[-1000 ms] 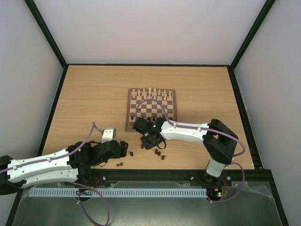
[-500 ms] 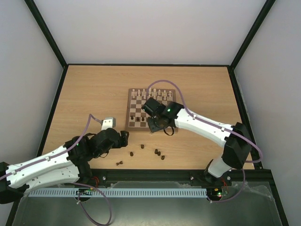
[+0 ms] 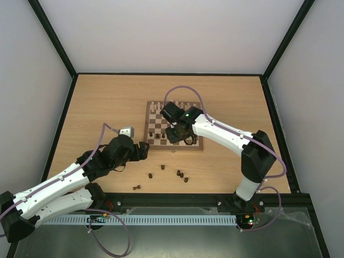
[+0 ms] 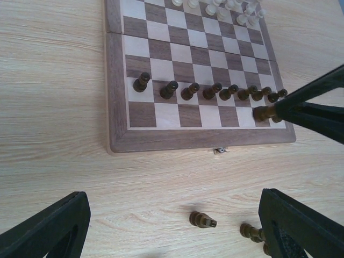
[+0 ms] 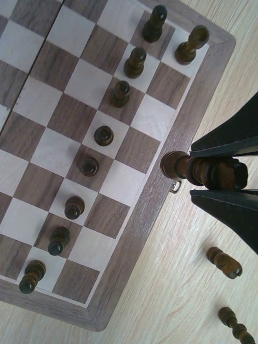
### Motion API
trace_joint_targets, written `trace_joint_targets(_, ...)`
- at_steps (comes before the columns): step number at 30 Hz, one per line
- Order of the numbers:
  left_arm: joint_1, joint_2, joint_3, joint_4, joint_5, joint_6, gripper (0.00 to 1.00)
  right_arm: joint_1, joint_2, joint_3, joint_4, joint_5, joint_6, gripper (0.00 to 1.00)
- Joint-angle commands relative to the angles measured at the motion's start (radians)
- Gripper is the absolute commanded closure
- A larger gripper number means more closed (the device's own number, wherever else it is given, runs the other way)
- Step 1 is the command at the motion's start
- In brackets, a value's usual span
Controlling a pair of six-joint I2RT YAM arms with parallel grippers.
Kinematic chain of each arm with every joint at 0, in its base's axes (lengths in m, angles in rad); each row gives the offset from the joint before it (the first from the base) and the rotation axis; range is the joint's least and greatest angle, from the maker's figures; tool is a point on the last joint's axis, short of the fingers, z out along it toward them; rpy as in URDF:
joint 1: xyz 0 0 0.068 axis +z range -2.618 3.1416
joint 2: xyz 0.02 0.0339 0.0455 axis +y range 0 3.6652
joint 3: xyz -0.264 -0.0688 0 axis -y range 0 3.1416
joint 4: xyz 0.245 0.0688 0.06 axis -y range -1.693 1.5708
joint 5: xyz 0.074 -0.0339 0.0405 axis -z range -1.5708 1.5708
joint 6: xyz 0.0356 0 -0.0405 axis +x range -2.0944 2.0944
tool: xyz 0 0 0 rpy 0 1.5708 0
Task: Set up the chess pieces on the board
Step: Place the chess piece on the chessboard.
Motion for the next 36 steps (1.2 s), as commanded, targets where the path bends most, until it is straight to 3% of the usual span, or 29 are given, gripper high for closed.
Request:
trace_joint_targets(1,0.021,-0.001,-0.014,0.035,0.046,0.043,0.11,-0.004,0.057,0.051,-0.022,-0.03,-0.031,0.94)
trace_joint_targets(16,0.045,-0.014,-0.034,0.043,0.068,0.047,0.11,-0.004,0.211,0.132,-0.015,-0.029,-0.052,0.93)
trace_joint_targets(36,0.064,-0.018,-0.041,0.042,0.081,0.055,0.11,-0.028,0.261,0.127,0.019,-0.052,-0.061,0.9)
